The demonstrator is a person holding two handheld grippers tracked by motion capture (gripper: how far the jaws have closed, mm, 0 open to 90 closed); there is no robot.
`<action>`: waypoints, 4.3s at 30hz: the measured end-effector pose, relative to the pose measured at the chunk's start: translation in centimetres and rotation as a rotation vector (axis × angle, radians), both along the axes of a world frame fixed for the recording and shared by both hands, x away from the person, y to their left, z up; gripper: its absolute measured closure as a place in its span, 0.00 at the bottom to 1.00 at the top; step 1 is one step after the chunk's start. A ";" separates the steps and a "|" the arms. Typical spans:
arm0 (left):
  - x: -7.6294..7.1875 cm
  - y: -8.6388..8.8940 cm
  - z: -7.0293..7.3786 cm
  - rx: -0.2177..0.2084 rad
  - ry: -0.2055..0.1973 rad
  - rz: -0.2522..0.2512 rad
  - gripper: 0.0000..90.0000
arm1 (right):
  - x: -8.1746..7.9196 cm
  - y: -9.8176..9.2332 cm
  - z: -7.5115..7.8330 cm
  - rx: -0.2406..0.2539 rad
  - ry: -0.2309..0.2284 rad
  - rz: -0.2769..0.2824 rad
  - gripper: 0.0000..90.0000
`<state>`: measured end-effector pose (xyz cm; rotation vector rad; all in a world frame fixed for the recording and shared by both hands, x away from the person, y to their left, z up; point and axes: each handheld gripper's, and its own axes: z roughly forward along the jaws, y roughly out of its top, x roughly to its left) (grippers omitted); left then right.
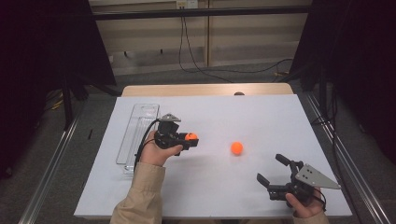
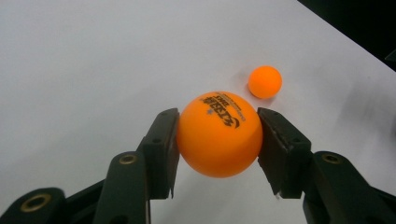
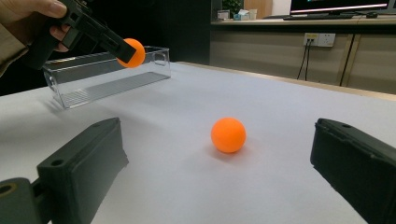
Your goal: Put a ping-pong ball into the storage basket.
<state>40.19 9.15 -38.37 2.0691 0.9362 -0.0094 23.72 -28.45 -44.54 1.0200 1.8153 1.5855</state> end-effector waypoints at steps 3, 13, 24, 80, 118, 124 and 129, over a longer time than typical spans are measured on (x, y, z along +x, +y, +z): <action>0.0 0.1 0.0 -0.003 -0.003 0.007 0.57 | 0.0 0.0 0.0 0.000 0.000 0.001 0.02; 0.2 0.7 0.1 0.002 -0.005 0.019 0.57 | 0.0 0.0 0.0 0.000 -0.002 0.001 0.02; 0.3 1.0 0.1 0.008 -0.004 0.024 0.57 | 0.0 0.0 0.0 0.001 -0.003 0.002 0.02; 0.7 3.3 0.7 0.018 -0.017 0.081 0.57 | 0.0 0.0 0.0 0.001 0.000 0.005 0.02; 0.9 4.5 0.8 0.025 -0.024 0.111 0.57 | 0.0 0.0 0.0 0.001 0.000 0.005 0.02; 0.9 4.7 0.8 0.018 -0.025 0.122 0.57 | 0.0 0.0 0.0 0.000 -0.002 0.006 0.02; 0.9 5.0 0.8 0.026 -0.026 0.125 0.57 | 0.0 0.0 0.0 0.000 -0.002 0.005 0.02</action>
